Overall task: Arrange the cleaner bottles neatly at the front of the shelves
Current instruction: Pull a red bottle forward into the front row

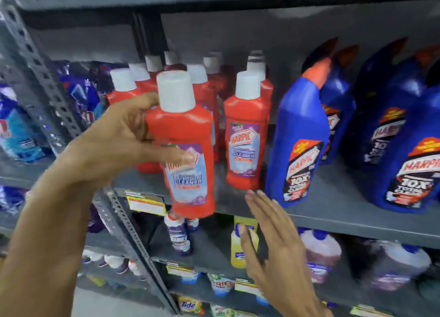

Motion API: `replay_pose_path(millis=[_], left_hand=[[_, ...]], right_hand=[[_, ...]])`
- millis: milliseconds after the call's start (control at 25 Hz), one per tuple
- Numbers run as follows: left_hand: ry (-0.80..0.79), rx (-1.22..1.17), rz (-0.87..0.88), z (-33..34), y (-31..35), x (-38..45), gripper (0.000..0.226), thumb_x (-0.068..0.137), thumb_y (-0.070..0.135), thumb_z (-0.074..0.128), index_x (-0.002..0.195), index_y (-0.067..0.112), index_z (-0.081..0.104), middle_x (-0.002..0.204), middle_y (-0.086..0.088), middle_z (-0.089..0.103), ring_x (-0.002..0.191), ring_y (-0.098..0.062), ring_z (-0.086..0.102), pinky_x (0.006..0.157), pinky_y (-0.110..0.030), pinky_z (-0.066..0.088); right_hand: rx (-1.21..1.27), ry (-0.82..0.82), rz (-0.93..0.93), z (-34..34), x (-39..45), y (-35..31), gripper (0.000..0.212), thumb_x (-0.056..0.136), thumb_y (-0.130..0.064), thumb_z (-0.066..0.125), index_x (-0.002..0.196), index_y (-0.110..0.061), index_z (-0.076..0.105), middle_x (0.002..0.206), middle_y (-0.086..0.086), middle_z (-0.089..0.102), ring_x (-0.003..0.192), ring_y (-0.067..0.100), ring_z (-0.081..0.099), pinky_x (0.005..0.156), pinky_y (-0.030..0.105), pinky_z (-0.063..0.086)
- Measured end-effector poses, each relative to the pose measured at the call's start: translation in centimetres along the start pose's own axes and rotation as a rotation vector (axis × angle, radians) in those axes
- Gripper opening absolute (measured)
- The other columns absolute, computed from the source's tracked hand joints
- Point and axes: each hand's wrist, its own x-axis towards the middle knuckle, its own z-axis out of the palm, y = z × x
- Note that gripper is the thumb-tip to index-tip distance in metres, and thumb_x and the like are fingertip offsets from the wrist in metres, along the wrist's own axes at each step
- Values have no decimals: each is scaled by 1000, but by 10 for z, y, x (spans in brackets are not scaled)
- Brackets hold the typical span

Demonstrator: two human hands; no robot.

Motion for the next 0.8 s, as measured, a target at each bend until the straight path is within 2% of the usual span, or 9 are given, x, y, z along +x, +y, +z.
replay_pose_path(millis=[40, 120, 240, 320, 480, 640, 800], left_hand=[[-8, -18, -5, -10, -6, 5, 74, 71, -5, 91, 139, 10, 68, 123, -8, 86, 111, -21, 84, 94, -38, 68], [-56, -63, -12, -22, -16, 20, 78, 76, -10, 86, 148, 8, 60, 132, -13, 82, 119, -24, 81, 99, -37, 66], [-126, -96, -33, -27, -35, 41, 80, 75, -12, 81, 150, 7, 57, 137, -14, 77, 120, -19, 80, 100, -30, 65], [-116, -112, -58, -28, -45, 50, 81, 75, -8, 83, 150, 10, 57, 136, -7, 80, 121, -15, 79, 99, -28, 65], [-57, -129, -90, -29, -59, 61, 75, 71, -1, 86, 138, 26, 63, 126, 3, 85, 119, -9, 80, 94, -21, 64], [-69, -181, -122, -30, -63, 68, 82, 72, 0, 84, 145, 25, 57, 134, -1, 81, 122, -9, 78, 95, -23, 64], [-80, -238, -135, -27, -65, 68, 84, 73, 0, 82, 149, 20, 53, 140, -7, 76, 127, -14, 76, 97, -25, 65]], right_hand=[[-22, -26, -4, 13, 6, -6, 52, 105, -32, 63, 154, -14, 60, 162, -4, 58, 155, 12, 50, 131, 37, 38], [-96, -84, -38, 39, 15, -13, 51, 108, -31, 61, 156, -14, 58, 165, -4, 55, 158, 12, 46, 133, 38, 34], [-224, -154, -37, 70, 17, -17, 48, 110, -32, 59, 154, -13, 59, 163, -2, 57, 157, 15, 49, 130, 44, 39], [-293, -142, -10, 81, 15, -16, 47, 111, -35, 55, 153, -15, 61, 160, -2, 61, 153, 17, 54, 128, 44, 42], [-339, -47, 48, 93, 13, -15, 44, 112, -37, 51, 147, -16, 67, 152, -2, 68, 142, 17, 64, 122, 41, 46], [-333, 16, 69, 98, 14, -16, 40, 110, -35, 59, 143, -16, 71, 148, -2, 71, 138, 17, 67, 118, 42, 50], [-327, 33, 71, 100, 14, -13, 40, 110, -37, 58, 142, -17, 72, 148, -4, 71, 139, 15, 66, 123, 34, 43]])
